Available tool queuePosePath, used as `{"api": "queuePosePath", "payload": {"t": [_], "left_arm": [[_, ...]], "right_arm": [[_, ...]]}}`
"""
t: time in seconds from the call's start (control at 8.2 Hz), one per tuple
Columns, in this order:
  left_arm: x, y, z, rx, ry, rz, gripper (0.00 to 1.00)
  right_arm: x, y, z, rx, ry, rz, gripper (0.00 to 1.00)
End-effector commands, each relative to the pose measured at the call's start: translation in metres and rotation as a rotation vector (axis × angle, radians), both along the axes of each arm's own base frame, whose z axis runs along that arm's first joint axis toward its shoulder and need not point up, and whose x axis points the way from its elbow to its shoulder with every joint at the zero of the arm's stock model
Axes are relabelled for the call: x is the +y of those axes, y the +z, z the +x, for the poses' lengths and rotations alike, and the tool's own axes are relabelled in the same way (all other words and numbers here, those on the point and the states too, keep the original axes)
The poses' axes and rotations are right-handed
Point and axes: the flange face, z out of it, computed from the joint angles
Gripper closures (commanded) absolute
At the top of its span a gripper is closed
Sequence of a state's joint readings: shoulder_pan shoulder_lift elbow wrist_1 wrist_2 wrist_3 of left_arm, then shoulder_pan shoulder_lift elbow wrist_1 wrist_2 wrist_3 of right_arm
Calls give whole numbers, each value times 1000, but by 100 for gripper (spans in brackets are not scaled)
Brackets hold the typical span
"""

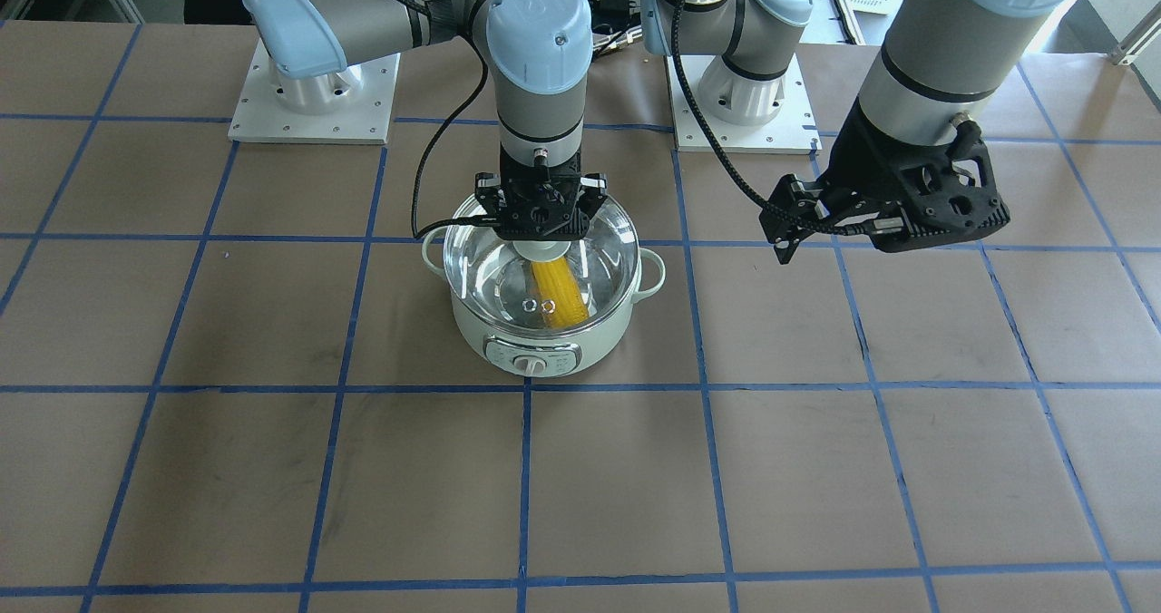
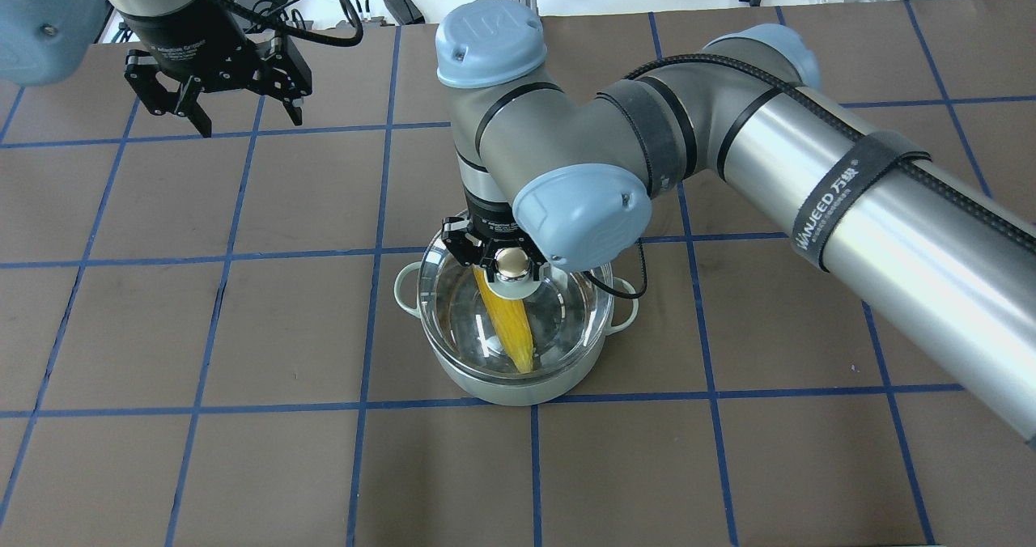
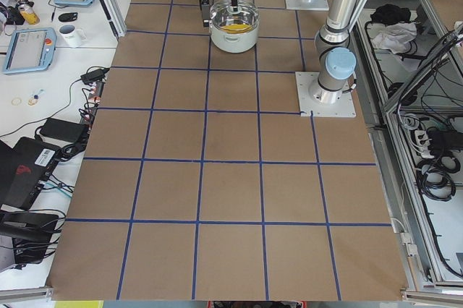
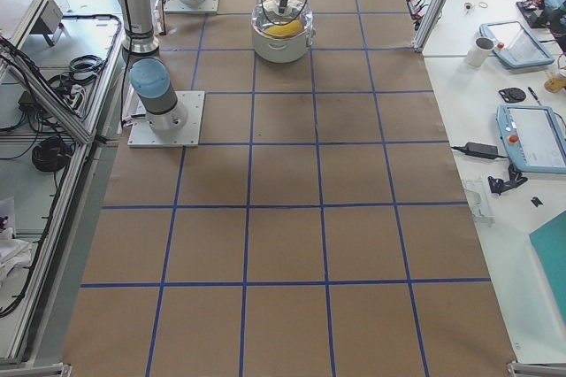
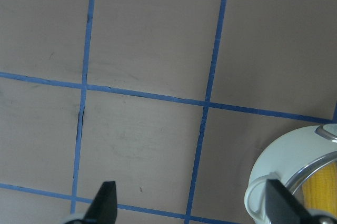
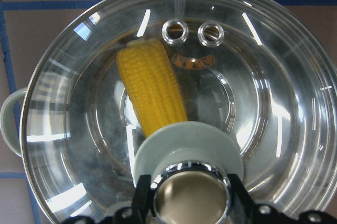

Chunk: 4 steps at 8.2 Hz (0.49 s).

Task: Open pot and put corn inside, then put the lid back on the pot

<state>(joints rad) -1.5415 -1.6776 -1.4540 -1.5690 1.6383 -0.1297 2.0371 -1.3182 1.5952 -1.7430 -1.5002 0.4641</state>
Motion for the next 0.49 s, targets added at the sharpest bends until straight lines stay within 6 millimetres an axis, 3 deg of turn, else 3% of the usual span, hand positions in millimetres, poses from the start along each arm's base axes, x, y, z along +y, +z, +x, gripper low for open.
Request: {"api": "queuePosePath", "payload": {"t": [0.0,0.37], "left_arm": [[3,0,-21,-2,-45,-5,0],[4,-1,-22,3,-50,-1,0]], "right_arm": [[2,-5,-1,5,-1,9,67],[3,-7,-1,5,-7,8,67]]}}
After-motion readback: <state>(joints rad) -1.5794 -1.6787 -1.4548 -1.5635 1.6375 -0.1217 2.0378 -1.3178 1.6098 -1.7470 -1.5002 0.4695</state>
